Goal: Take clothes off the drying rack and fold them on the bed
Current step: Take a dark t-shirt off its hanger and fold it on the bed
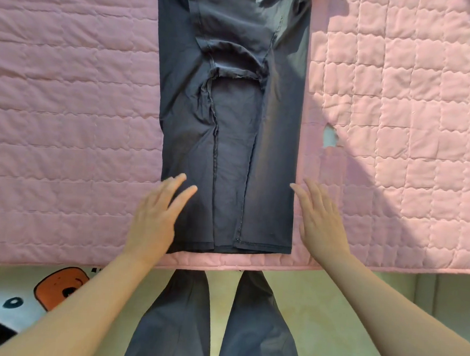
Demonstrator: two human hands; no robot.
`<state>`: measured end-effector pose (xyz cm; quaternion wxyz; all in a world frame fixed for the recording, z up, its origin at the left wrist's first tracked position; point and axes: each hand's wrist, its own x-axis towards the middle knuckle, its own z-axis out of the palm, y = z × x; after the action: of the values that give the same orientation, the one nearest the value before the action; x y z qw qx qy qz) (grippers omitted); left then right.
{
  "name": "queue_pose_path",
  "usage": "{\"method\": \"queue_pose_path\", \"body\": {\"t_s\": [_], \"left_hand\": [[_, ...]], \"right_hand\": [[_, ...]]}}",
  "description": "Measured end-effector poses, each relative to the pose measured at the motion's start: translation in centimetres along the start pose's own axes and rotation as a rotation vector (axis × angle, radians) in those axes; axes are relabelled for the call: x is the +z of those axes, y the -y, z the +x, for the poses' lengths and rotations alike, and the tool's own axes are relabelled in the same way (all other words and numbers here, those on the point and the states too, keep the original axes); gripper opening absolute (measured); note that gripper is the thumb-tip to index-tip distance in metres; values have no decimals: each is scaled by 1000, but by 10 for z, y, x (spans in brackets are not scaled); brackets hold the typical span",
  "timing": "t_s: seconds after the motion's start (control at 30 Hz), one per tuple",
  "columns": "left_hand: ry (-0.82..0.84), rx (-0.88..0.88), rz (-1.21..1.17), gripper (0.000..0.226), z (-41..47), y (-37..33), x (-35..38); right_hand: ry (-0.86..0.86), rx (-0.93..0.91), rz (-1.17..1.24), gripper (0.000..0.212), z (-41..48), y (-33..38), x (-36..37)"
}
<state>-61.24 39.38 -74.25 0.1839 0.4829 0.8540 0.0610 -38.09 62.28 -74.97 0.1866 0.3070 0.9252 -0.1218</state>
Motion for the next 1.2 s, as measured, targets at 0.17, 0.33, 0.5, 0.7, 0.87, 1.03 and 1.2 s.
{"method": "queue_pose_path", "body": {"t_s": [0.17, 0.33, 0.5, 0.7, 0.87, 1.03, 1.2], "left_hand": [[162, 414, 343, 102, 21, 57, -4], [217, 610, 459, 85, 30, 70, 6], [434, 579, 400, 93, 34, 55, 14], [651, 495, 192, 95, 15, 57, -7], [723, -153, -597, 38, 56, 36, -52], [559, -654, -1388, 81, 128, 59, -76], [199, -789, -1254, 44, 145, 59, -42]], "right_hand": [[49, -427, -350, 79, 29, -15, -2], [55, -563, -465, 78, 46, -19, -4], [228, -684, -410, 82, 57, -4, -3], [443, -624, -107, 97, 49, -8, -19], [504, -61, 615, 50, 69, 11, -51], [309, 523, 1471, 23, 118, 3, -78], [264, 712, 1370, 48, 141, 4, -56]]}}
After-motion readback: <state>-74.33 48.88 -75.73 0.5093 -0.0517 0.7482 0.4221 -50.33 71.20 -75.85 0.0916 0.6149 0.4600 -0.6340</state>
